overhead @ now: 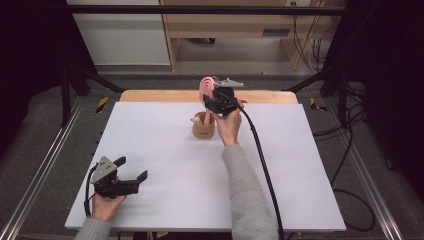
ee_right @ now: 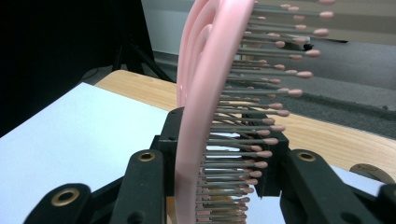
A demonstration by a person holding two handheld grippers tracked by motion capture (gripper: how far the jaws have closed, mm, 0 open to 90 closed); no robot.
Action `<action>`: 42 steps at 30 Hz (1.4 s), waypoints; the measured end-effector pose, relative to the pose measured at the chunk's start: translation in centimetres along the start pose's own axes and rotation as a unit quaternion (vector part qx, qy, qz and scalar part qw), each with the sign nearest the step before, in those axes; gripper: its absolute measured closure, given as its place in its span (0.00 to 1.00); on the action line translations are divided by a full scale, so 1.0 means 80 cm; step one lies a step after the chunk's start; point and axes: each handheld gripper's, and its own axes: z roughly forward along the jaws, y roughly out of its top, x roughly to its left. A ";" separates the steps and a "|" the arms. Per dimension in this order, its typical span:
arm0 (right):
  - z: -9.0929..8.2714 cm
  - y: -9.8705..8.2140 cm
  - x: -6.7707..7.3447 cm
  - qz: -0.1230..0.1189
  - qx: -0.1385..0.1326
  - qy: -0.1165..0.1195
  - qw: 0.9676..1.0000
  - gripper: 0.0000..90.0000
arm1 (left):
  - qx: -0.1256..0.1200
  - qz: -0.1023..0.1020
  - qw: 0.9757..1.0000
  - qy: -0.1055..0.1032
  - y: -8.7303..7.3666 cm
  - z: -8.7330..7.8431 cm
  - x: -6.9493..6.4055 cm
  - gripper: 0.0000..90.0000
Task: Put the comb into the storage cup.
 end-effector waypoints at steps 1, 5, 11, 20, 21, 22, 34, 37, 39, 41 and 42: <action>0.001 0.000 0.000 -0.001 0.000 0.000 1.000 0.70 | 0.000 0.000 1.000 0.000 0.000 0.000 0.000 0.03; 0.003 -0.003 0.000 0.001 0.003 -0.001 1.000 0.70 | 0.000 0.000 1.000 0.000 0.000 0.000 0.000 0.03; 0.003 -0.003 0.000 0.002 0.002 -0.001 1.000 0.70 | 0.000 0.001 1.000 0.000 0.000 0.000 0.000 0.03; 0.004 -0.003 -0.003 -0.002 0.000 -0.001 1.000 0.70 | 0.001 0.001 1.000 0.001 0.000 0.000 0.000 0.03; 0.004 -0.003 -0.003 -0.002 0.000 -0.001 1.000 0.69 | 0.001 0.001 1.000 0.000 0.000 0.000 0.000 0.03; 0.004 -0.003 -0.003 -0.004 -0.001 -0.001 1.000 0.69 | 0.001 0.001 1.000 0.001 0.000 0.000 0.000 0.03; 0.004 -0.003 -0.010 -0.022 -0.003 -0.012 1.000 0.66 | 0.000 0.000 1.000 0.001 0.000 0.000 0.000 0.03; 0.005 -0.004 -0.011 -0.031 -0.002 -0.021 0.999 0.64 | 0.001 0.000 1.000 0.001 0.000 0.000 0.000 0.03; 0.005 -0.004 -0.012 -0.036 -0.001 -0.026 0.999 0.63 | 0.000 0.000 1.000 0.002 0.000 0.000 0.000 0.03; 0.005 -0.005 -0.012 -0.039 0.001 -0.029 0.999 0.63 | 0.000 -0.001 1.000 0.001 0.000 0.000 0.000 0.03; 0.006 -0.005 -0.012 -0.038 0.001 -0.028 0.999 0.63 | 0.001 0.000 1.000 0.002 0.000 0.000 0.000 0.03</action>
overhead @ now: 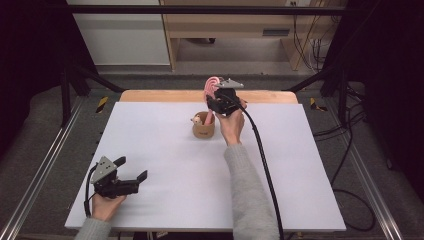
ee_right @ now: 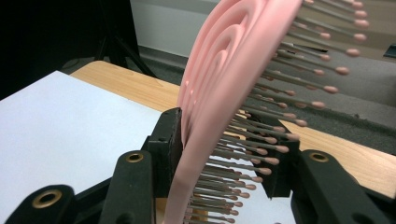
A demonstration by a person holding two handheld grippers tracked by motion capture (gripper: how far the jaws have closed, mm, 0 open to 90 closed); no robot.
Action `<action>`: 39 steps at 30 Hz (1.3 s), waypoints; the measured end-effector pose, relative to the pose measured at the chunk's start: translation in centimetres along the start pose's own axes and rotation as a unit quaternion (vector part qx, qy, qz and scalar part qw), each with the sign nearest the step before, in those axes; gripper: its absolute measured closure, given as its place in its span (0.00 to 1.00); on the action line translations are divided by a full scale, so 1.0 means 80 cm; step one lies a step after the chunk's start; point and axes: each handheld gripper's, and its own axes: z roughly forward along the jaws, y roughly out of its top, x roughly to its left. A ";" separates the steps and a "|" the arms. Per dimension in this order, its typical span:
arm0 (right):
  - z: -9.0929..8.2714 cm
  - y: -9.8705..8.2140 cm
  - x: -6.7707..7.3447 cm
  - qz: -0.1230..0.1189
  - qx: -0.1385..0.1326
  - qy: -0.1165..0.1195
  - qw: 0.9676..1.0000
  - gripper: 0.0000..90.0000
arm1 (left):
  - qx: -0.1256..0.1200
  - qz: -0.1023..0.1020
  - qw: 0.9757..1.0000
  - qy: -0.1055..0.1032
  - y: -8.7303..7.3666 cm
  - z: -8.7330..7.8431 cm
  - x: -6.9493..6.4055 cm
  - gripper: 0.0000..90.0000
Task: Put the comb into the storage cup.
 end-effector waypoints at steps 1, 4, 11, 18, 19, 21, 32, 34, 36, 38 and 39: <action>0.000 0.000 0.000 0.000 0.000 0.000 1.000 0.63 | 0.000 0.000 1.000 0.000 0.000 0.000 0.000 0.03; 0.000 0.000 0.000 0.002 0.000 -0.003 1.000 0.63 | 0.000 0.000 1.000 -0.001 0.000 0.000 0.000 0.03; 0.000 -0.001 -0.004 0.005 0.005 -0.006 1.000 0.63 | 0.000 0.000 1.000 0.000 0.000 0.000 0.000 0.03; 0.000 -0.001 -0.006 0.008 0.005 -0.009 1.000 0.62 | 0.000 0.000 1.000 0.000 0.000 0.000 0.000 0.03; 0.000 -0.001 -0.006 0.009 0.006 -0.010 1.000 0.62 | 0.000 0.000 1.000 0.000 0.000 0.000 0.000 0.03; 0.000 -0.001 -0.007 0.011 0.006 -0.013 1.000 0.61 | 0.000 0.000 1.000 0.000 0.000 0.000 0.000 0.03; 0.002 -0.002 -0.010 0.010 0.011 -0.026 1.000 0.50 | 0.000 0.001 1.000 0.000 0.000 0.000 0.000 0.03; 0.003 -0.003 -0.010 0.008 0.012 -0.032 0.999 0.47 | 0.001 0.000 1.000 0.000 0.000 0.000 0.000 0.03; 0.004 -0.004 -0.009 0.005 0.015 -0.039 0.999 0.43 | 0.001 0.000 1.000 0.000 0.000 0.000 0.000 0.03; 0.004 -0.004 -0.008 0.004 0.017 -0.043 0.999 0.41 | 0.001 0.000 1.000 0.000 0.000 0.000 0.000 0.03; 0.005 -0.005 -0.007 0.002 0.016 -0.046 0.999 0.39 | 0.001 0.000 1.000 0.000 0.000 0.000 0.000 0.03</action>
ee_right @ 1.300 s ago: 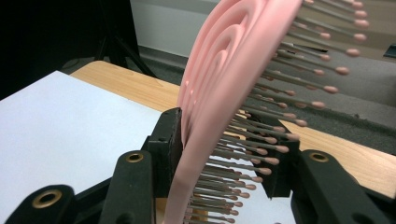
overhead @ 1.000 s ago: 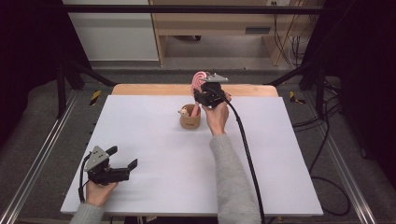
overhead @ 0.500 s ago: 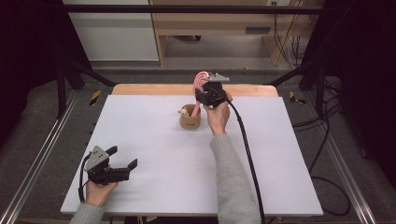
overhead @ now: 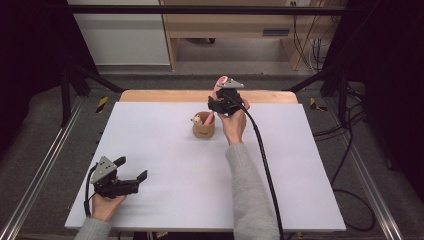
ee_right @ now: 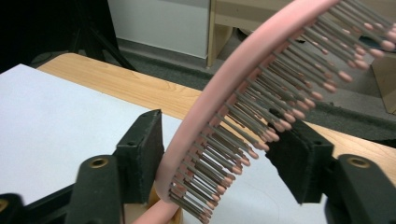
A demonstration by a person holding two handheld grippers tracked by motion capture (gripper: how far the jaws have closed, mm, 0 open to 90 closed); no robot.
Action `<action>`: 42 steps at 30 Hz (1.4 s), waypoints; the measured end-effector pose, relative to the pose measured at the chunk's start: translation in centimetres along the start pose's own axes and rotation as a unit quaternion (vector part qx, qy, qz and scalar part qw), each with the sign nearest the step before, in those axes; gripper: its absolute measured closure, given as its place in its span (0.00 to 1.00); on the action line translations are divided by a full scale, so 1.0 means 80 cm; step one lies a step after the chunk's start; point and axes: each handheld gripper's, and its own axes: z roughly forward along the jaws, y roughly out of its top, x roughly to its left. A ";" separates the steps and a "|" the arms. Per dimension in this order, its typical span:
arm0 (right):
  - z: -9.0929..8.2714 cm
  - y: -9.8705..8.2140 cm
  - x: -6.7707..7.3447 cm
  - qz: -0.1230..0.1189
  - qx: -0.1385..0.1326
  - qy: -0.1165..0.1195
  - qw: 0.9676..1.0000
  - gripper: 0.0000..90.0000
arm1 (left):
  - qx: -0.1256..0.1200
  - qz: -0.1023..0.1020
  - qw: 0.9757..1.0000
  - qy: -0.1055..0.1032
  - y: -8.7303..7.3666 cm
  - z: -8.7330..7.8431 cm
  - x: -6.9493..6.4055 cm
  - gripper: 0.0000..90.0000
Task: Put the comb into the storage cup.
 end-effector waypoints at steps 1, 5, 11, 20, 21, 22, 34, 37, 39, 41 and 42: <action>0.000 0.000 0.001 -0.002 0.001 -0.006 1.000 0.37 | 0.000 0.000 1.000 0.000 0.000 0.000 0.000 0.03; -0.001 0.001 0.005 -0.004 -0.002 -0.019 1.000 0.28 | 0.000 0.000 1.000 0.000 0.000 0.000 0.000 0.03; -0.002 0.002 0.002 0.005 0.006 -0.008 1.000 0.19 | 0.000 -0.001 1.000 0.000 0.000 0.000 0.000 0.03; -0.008 0.002 0.003 -0.013 0.023 -0.007 1.000 0.06 | 0.002 -0.002 1.000 0.001 0.000 0.000 0.000 0.03; -0.009 0.002 0.004 -0.016 0.025 -0.006 1.000 0.04 | 0.002 -0.002 1.000 0.002 0.000 0.000 0.000 0.03; -0.011 0.002 0.004 -0.021 0.030 -0.004 0.999 0.03 | 0.002 -0.002 1.000 0.002 0.000 0.000 0.000 0.03; -0.038 -0.008 0.001 -0.010 -0.008 0.044 0.999 0.01 | 0.004 -0.002 1.000 0.003 0.000 0.001 0.000 0.03; -0.046 -0.009 0.001 -0.007 -0.016 0.058 0.998 0.01 | 0.002 -0.002 1.000 0.003 0.000 0.000 -0.001 0.03; -0.052 -0.009 0.000 -0.006 -0.020 0.069 0.997 0.01 | 0.003 0.000 1.000 0.002 0.000 0.000 -0.001 0.03; -0.058 -0.010 0.001 -0.006 -0.023 0.073 0.997 0.01 | 0.003 0.000 1.000 0.002 0.000 0.001 -0.001 0.03; -0.061 -0.011 0.000 -0.007 -0.027 0.077 0.997 0.01 | 0.003 0.000 1.000 0.002 0.000 0.001 -0.001 0.03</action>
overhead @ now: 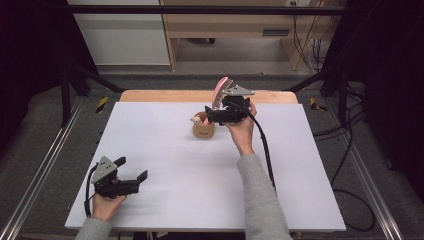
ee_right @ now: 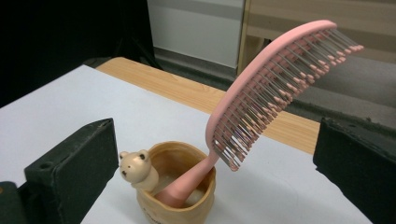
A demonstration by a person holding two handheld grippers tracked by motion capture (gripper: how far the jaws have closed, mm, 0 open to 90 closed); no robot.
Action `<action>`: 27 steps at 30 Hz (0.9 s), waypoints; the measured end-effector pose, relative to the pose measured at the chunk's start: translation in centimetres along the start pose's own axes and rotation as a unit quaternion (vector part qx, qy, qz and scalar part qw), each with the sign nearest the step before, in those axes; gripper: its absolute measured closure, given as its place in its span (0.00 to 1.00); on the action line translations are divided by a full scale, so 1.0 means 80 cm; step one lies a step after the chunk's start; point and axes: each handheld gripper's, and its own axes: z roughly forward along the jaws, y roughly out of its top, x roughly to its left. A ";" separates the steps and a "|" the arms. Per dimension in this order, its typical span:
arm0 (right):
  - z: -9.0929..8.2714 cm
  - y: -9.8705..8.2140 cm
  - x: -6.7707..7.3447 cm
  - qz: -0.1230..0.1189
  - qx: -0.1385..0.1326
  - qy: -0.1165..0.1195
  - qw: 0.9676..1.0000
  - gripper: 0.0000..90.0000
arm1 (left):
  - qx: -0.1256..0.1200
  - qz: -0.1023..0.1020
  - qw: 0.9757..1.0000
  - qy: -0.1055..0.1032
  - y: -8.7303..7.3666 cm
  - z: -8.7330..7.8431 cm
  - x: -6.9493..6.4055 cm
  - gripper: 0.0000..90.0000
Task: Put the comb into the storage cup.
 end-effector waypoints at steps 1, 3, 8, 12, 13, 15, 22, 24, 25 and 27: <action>-0.003 -0.001 0.000 0.000 -0.003 0.005 1.000 0.01 | -0.001 0.000 1.000 0.000 0.000 0.000 0.000 0.03; -0.011 -0.003 -0.002 0.005 -0.011 0.013 1.000 0.01 | -0.001 0.000 1.000 0.000 0.000 0.000 0.000 0.03; -0.024 -0.009 -0.007 0.009 -0.020 0.024 0.999 0.01 | 0.000 0.000 1.000 0.000 0.001 0.000 0.000 0.03; -0.039 -0.013 -0.011 0.010 -0.028 0.031 0.999 0.01 | -0.001 0.000 1.000 -0.001 0.001 -0.001 0.000 0.03; -0.042 -0.014 -0.012 0.012 -0.030 0.035 0.999 0.01 | -0.001 0.000 1.000 0.000 0.001 -0.001 0.000 0.03; -0.049 -0.017 -0.013 0.011 -0.034 0.037 0.999 0.01 | 0.000 0.000 1.000 -0.001 0.001 0.000 0.000 0.03; -0.067 -0.025 -0.013 0.002 -0.041 0.052 0.998 0.01 | 0.001 0.000 1.000 -0.001 0.001 0.000 0.000 0.03; -0.072 -0.028 -0.013 0.001 -0.046 0.058 0.997 0.01 | 0.001 0.000 1.000 -0.002 0.000 0.000 0.000 0.03; -0.075 -0.029 -0.014 0.001 -0.047 0.061 0.997 0.01 | 0.002 0.000 1.000 -0.002 0.000 0.000 0.000 0.03; -0.080 -0.032 -0.014 -0.003 -0.048 0.062 0.997 0.01 | 0.001 0.000 1.000 -0.001 0.000 0.000 0.000 0.03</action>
